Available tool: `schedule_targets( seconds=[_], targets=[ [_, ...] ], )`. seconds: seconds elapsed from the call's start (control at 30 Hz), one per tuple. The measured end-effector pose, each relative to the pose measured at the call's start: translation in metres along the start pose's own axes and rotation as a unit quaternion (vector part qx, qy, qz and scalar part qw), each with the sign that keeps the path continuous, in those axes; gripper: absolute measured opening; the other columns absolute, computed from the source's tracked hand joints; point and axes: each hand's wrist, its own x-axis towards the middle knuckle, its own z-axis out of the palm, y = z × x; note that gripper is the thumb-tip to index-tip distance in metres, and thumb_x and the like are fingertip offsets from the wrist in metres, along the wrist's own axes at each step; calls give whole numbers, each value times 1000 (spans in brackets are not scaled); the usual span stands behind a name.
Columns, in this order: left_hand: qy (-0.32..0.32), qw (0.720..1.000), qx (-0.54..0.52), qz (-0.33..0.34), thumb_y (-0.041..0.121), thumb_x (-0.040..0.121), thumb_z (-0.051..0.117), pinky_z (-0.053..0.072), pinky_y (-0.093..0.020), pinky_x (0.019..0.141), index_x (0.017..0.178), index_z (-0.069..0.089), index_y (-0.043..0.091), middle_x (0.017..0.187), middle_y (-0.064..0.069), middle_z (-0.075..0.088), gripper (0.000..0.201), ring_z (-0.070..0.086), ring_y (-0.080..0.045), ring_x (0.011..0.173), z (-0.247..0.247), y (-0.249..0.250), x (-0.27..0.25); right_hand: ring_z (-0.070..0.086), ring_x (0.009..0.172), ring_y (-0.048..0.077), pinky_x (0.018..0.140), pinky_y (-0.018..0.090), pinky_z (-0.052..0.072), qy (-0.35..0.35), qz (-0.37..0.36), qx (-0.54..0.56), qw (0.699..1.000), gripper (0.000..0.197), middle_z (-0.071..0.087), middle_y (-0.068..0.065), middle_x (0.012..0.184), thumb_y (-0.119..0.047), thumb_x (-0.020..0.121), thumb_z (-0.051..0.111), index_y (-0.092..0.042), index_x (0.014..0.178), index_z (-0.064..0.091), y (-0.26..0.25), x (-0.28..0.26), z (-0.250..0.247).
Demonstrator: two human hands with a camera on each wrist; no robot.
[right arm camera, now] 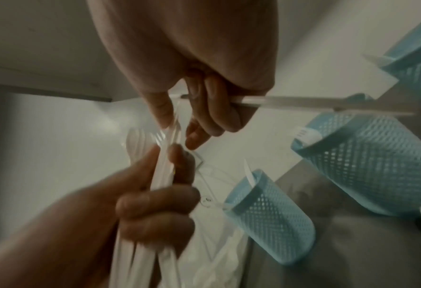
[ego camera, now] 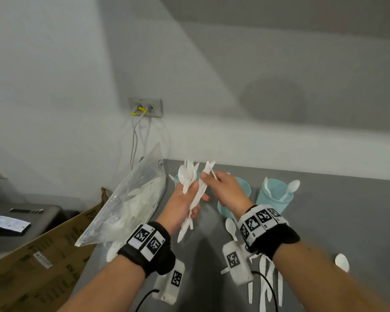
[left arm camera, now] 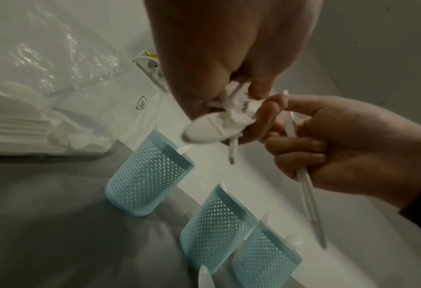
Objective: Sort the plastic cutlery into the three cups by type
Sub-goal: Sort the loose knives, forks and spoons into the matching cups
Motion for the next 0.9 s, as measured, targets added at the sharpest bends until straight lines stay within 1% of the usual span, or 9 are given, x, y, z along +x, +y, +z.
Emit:
schedule_targets(
  seconds=[0.1, 0.17, 0.3, 0.4, 0.5, 0.67, 0.77, 0.83, 0.9],
  targets=[
    [13, 1000, 9, -13, 35, 100, 40, 37, -24, 42, 121, 51, 13, 84, -10, 65, 32, 42, -13, 42, -6, -3, 3, 53, 66, 15, 69, 29, 41, -34, -14, -5, 999, 38, 59, 0, 64, -38, 95, 51, -5, 82, 62, 8, -2, 13],
    [17, 999, 11, -28, 35, 101, 39, 38, -22, 40, 120, 51, 14, 86, -12, 66, 31, 44, -14, 40, -11, -5, 5, 57, 74, 15, 76, 30, 44, -39, -15, -15, 999, 31, 64, 3, 76, -34, 97, 49, -9, 85, 63, 8, 4, 13],
    [19, 999, -8, -42, 32, 102, 36, 45, -24, 40, 107, 52, 9, 91, -17, 69, 28, 54, -20, 42, -25, -4, 7, 42, 59, 4, 60, 19, 32, -5, -27, -42, 999, 31, 46, -10, 64, -26, 101, 41, -23, 71, 51, -6, 25, -3],
    [51, 997, 27, -51, 32, 102, 37, 42, -22, 37, 111, 48, 9, 101, -15, 69, 27, 57, -19, 44, -39, -5, 13, 42, 62, 6, 61, 22, 34, 76, -48, -54, 995, 31, 45, -9, 67, -27, 102, 37, -10, 93, 62, -18, 51, -21],
    [77, 994, 63, -43, 30, 102, 38, 29, -18, 35, 102, 47, 10, 86, -8, 66, 22, 44, -11, 39, -50, -7, 24, 50, 75, 15, 74, 29, 37, 139, -70, -68, 985, 32, 49, -6, 75, -30, 101, 37, -10, 104, 61, -21, 71, -26],
    [80, 994, 53, -47, 30, 100, 43, 24, -17, 37, 88, 46, 17, 59, 3, 38, 18, 29, -6, 42, -50, -3, 30, 59, 89, 23, 77, 32, 42, 96, -53, -162, 981, 30, 63, 3, 96, -35, 100, 38, -14, 107, 58, 3, 82, 3],
    [78, 995, 28, -52, 31, 98, 46, 23, -18, 37, 86, 43, 20, 59, 4, 35, 17, 28, -7, 43, -49, -2, 30, 60, 96, 25, 78, 32, 43, 38, -29, -218, 975, 34, 65, 6, 106, -38, 100, 37, -14, 113, 57, 18, 83, 16],
    [87, 994, -12, -69, 28, 97, 47, 22, -19, 38, 93, 40, 20, 61, 4, 37, 12, 27, -8, 45, -49, -4, 30, 61, 100, 27, 76, 30, 40, 18, -12, -226, 974, 34, 65, 7, 107, -39, 99, 40, -14, 113, 58, 21, 84, 19],
    [94, 991, -50, -82, 23, 97, 44, 21, -19, 38, 99, 36, 18, 64, 3, 39, 10, 26, -8, 45, -50, -6, 30, 59, 111, 26, 85, 29, 42, 13, -2, -194, 981, 39, 62, 6, 120, -40, 96, 47, -16, 125, 54, 19, 86, 18]
  ],
)
